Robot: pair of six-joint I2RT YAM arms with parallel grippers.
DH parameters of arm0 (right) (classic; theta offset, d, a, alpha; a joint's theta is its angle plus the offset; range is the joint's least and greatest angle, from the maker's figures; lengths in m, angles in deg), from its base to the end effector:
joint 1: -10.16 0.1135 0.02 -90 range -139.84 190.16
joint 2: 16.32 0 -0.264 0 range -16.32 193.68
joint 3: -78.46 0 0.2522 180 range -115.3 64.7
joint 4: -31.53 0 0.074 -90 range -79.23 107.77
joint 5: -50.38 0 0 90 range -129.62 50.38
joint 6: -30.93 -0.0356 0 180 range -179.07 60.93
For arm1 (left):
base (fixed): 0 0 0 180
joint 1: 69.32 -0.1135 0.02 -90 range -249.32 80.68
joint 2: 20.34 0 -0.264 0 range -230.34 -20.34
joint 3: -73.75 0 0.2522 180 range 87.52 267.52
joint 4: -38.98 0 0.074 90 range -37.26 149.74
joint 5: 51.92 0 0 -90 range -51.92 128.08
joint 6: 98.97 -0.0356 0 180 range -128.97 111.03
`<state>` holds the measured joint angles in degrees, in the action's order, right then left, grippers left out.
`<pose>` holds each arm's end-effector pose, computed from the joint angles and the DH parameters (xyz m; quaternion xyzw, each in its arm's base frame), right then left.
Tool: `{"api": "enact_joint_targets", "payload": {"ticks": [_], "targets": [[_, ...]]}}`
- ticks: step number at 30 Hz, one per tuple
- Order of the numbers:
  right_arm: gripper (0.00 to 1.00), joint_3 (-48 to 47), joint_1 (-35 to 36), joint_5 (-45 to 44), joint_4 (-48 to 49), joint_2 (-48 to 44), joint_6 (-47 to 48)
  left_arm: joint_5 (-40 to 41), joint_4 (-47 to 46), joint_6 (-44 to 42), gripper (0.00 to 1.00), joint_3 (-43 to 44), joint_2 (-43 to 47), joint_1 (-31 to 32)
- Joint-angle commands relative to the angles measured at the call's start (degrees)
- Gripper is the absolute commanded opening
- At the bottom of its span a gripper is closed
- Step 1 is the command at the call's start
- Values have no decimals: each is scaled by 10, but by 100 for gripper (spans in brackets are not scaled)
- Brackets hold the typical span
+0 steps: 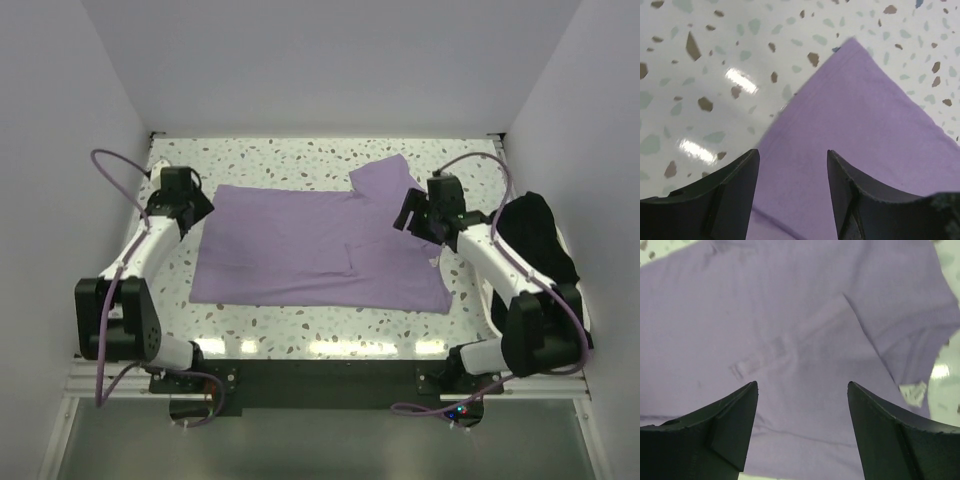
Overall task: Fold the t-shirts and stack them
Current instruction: Fold the tshirt
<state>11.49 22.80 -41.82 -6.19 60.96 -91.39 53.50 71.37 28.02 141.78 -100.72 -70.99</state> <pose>0.2767 0.0607 0.2444 0.1663 0.9186 0.1203 0.3377 0.2988 0.0182 0.2436 -0.3515 0.8460 0.0023 0.4009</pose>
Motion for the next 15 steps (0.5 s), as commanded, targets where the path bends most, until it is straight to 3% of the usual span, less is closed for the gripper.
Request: {"api": "enact_joint_targets", "payload": {"ticks": [1, 9, 15], "targets": [[75, -71, 2, -17, 71, 64, 52, 32, -24, -55, 61, 89, -72, 11], [72, -209, 1, -13, 104, 196, 79, 75, 10, -98, 44, 285, -268, 53], [72, -307, 1, -22, 82, 291, 93, 100, 38, -80, 42, 371, -355, 71]]}}
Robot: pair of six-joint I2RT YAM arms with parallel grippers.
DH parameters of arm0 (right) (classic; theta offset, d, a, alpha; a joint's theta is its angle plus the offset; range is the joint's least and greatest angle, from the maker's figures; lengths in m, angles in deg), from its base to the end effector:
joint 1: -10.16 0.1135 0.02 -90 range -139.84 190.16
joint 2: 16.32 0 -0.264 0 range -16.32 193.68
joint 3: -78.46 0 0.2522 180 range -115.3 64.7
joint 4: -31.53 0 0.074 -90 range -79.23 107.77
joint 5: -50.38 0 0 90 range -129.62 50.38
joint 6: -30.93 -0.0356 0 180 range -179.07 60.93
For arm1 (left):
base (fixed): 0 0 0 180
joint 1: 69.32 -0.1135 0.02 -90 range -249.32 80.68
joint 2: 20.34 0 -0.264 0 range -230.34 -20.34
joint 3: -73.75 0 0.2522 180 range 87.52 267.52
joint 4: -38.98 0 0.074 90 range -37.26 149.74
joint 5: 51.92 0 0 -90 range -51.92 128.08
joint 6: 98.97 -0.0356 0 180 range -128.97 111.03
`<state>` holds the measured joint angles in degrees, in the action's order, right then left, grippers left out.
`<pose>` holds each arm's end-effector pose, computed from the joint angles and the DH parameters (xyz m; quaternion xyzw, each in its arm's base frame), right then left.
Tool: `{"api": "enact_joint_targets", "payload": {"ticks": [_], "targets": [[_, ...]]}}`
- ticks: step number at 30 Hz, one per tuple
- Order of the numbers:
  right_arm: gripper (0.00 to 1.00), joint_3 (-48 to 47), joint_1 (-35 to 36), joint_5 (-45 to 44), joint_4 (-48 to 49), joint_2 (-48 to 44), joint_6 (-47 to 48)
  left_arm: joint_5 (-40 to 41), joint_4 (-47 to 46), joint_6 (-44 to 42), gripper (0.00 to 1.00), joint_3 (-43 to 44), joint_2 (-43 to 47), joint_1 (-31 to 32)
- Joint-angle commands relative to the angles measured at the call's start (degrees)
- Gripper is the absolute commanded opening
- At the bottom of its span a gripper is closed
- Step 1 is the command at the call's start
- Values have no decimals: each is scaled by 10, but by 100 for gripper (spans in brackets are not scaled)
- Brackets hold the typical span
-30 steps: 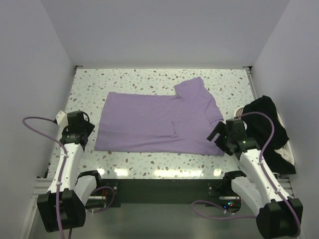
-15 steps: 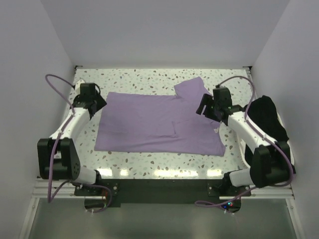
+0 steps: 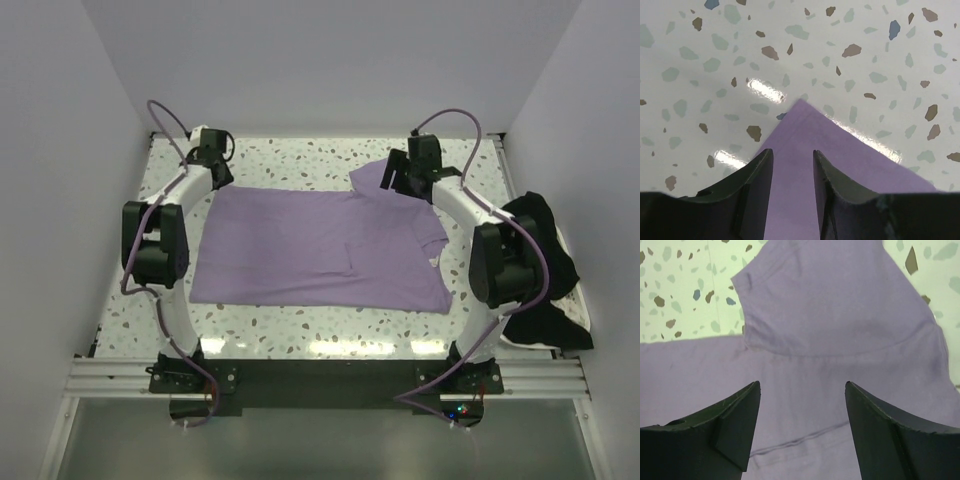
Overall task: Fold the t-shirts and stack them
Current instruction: Fold the tshirt
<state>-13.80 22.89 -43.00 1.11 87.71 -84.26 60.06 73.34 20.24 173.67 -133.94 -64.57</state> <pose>0.4024 0.0888 0.2446 0.1110 0.9071 0.1061 0.3918 0.4419 -0.0233 0.2162 -0.2609 0.8813 0.0676 0.3881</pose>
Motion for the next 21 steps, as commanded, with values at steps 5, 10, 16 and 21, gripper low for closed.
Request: {"api": "enact_joint_targets", "payload": {"ticks": [5, 10, 16, 21], "targets": [[71, -79, 0, 0, 26, 53, 25, 34, 23, 7, 43, 96, -71, 8], [72, -91, -2, -3, 23, 71, 33, 22, 30, 12, 42, 142, -123, 10], [72, -97, -4, 2, 25, 86, 38, 25, 35, 30, 42, 156, -151, 9], [72, -100, -7, 5, 26, 90, 41, 18, 39, 35, 42, 174, -174, 9]]}}
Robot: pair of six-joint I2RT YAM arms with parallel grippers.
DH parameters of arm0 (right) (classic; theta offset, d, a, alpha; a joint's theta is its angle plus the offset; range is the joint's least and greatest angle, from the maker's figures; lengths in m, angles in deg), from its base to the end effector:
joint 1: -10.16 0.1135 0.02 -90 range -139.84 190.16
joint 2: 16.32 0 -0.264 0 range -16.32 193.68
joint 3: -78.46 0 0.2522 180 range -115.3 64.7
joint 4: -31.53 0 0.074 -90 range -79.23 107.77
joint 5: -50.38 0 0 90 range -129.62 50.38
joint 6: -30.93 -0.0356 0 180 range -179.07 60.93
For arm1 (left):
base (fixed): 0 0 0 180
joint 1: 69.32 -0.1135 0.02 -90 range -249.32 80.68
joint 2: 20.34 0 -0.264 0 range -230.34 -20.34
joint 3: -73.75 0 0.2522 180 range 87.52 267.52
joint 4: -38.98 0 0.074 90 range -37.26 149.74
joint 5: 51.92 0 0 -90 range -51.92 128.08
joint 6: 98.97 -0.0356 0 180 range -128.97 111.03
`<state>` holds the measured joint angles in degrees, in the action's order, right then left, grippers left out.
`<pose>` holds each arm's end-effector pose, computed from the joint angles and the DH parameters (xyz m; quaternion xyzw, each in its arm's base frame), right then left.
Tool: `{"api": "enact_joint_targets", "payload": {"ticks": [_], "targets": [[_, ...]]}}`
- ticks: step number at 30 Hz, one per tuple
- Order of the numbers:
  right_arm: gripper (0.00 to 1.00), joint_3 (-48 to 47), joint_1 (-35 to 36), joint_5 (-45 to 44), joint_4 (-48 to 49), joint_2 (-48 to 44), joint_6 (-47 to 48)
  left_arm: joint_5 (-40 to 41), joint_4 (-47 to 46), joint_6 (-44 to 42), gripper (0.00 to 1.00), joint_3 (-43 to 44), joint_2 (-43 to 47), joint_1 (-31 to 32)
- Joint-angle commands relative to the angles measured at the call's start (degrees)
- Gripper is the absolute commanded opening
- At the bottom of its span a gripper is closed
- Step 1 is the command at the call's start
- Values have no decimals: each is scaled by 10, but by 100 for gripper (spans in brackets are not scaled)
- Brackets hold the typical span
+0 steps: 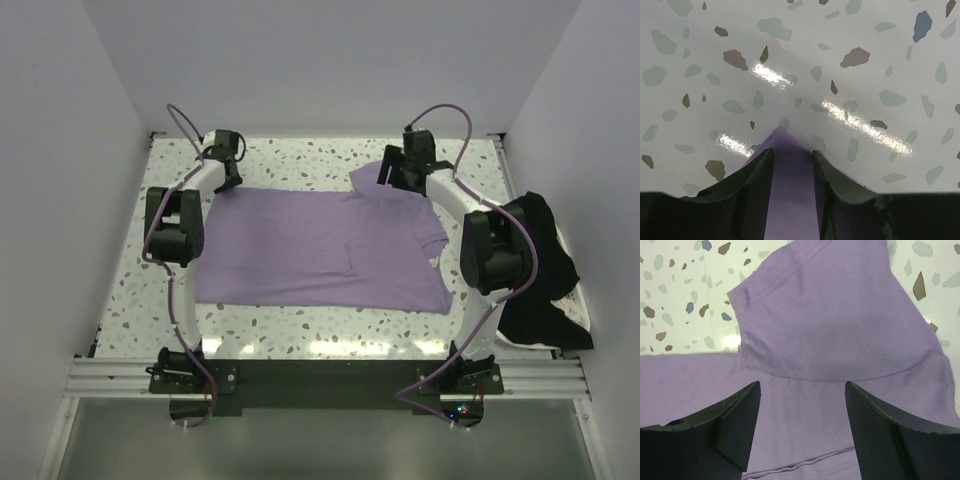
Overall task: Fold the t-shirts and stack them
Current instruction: Fold the tshirt
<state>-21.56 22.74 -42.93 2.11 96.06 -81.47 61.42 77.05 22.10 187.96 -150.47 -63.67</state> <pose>0.4382 0.0957 0.2306 0.0898 0.9080 0.0976 0.3974 0.4944 -0.0347 0.1599 -0.2659 0.8948 0.0872 0.3479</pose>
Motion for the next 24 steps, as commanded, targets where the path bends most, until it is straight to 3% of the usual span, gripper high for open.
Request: {"api": "enact_joint_targets", "payload": {"ticks": [1, 3, 9, 15, 24], "targets": [[72, -24, -6, 7, 17, 9, 13, 3, 2, 18, 41, 31, -10, 0], [72, -24, -7, 9, 19, 12, 14, 1, 0, 20, 39, 30, -12, 0], [72, -35, -9, 1, 19, 35, 16, 7, 1, 22, 15, 19, -5, 0], [72, -82, -16, -20, 17, 85, 21, 23, -7, 15, 4, -13, 26, -3], [72, -211, -52, -60, -7, 175, -2, 19, -17, -17, 2, -39, 55, -17]]}}
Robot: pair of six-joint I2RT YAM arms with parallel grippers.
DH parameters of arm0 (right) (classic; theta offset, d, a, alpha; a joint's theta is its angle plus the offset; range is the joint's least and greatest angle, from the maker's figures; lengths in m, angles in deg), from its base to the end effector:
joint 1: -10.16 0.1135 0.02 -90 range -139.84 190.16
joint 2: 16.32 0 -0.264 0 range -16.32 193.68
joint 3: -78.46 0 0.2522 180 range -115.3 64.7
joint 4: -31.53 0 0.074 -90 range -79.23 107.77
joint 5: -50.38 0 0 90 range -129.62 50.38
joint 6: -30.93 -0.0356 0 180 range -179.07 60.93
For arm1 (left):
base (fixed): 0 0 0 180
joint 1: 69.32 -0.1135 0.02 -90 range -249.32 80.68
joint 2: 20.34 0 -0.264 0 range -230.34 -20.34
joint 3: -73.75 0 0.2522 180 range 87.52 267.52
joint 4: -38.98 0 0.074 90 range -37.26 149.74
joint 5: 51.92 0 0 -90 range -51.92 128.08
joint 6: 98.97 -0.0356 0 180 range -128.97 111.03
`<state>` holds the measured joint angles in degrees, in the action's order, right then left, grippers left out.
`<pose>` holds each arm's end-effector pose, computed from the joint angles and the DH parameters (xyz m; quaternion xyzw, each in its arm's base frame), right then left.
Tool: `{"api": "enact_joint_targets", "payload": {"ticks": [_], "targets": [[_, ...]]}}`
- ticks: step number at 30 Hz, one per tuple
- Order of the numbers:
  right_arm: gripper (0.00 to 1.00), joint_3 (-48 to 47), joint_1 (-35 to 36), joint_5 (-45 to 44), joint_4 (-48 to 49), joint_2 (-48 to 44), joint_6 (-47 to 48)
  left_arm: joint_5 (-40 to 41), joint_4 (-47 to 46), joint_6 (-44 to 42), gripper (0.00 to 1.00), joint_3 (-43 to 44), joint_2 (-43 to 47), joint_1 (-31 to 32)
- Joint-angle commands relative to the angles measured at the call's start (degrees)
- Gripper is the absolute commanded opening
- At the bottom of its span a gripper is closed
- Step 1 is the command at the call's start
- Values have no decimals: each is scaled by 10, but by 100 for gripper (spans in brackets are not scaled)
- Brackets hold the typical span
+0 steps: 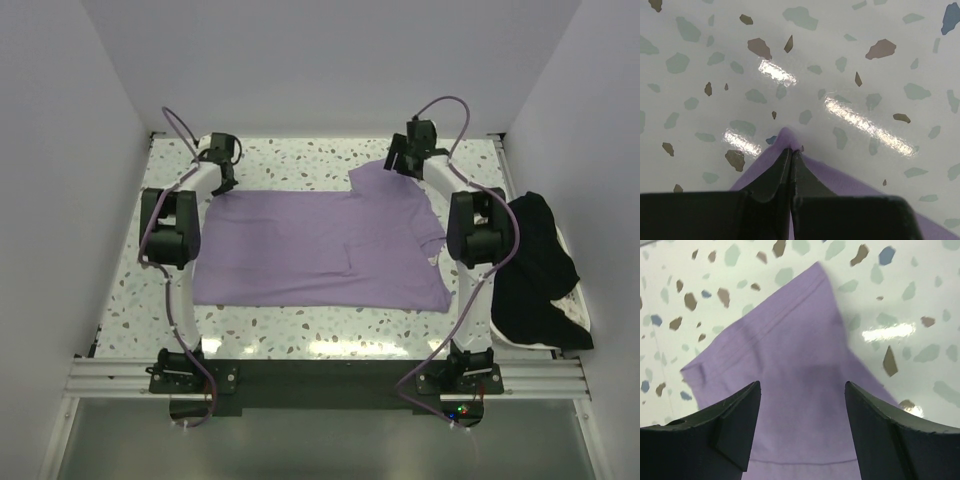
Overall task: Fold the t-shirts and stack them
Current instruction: Fold the tshirt
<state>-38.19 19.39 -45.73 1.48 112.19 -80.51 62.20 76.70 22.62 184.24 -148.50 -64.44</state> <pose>0.5066 0.0785 0.1952 0.1186 0.9044 0.0607 0.4053 0.4834 -0.0267 0.1569 -0.2761 0.8941 0.0984 0.3387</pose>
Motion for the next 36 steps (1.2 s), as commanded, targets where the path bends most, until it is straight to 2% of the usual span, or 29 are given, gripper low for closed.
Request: {"api": "enact_joint_targets", "payload": {"ticks": [1, 12, 21, 24, 32, 36], "targets": [[71, -51, -29, -30, 4, 28, -19, 11, -14, -25, 2, -1, 35, -9], [62, -179, -45, 13, 0, 126, -36, -5, -16, -29, 2, 8, 32, -11], [48, -194, -45, 44, 21, 154, -75, -11, -16, -27, 2, 10, 29, -15], [39, -199, -45, 49, 25, 160, -85, -15, -19, -23, 3, 9, 29, -18], [7, -231, -45, 47, 7, 160, -90, -30, -32, -13, 2, 11, 26, -33], [0, -230, -45, 47, 4, 141, -84, -36, -31, -8, 2, 18, 20, -38]]}}
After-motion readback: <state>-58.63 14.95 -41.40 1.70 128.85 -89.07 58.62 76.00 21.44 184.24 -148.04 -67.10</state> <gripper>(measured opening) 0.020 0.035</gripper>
